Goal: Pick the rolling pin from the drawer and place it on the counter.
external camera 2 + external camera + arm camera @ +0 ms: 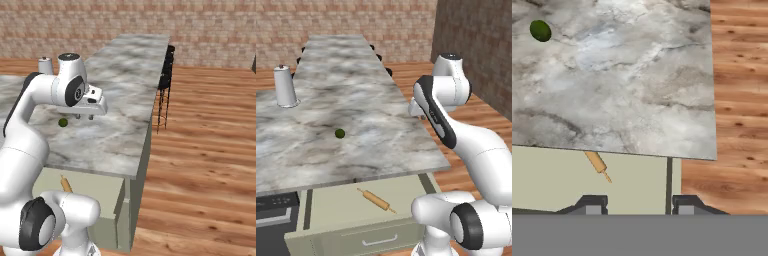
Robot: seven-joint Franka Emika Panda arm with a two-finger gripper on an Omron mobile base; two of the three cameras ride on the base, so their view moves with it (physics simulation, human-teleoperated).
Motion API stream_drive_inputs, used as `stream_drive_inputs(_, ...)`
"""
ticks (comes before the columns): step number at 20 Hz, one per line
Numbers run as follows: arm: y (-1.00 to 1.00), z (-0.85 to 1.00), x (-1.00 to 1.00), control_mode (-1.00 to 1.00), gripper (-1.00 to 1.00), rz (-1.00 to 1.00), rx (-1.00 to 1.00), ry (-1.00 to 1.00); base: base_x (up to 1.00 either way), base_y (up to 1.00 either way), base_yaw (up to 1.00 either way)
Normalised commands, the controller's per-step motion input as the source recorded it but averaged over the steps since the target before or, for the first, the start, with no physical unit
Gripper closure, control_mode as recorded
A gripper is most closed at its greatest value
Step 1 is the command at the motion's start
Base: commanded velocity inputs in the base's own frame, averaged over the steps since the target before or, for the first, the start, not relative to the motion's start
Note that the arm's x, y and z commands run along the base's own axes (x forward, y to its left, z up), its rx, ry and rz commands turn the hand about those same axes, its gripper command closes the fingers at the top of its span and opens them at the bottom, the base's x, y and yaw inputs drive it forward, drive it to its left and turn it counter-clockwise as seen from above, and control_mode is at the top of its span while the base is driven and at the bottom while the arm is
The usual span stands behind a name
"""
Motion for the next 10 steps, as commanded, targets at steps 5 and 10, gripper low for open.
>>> stream_drive_inputs(5,0.00,0.00,0.00,1.00,-1.00,0.00,0.00,0.00,0.00,0.00,0.00)
stream_drive_inputs(10,0.00,0.00,0.00,1.00,-1.00,0.00,0.00,0.00,-0.01,-0.33,0.10)
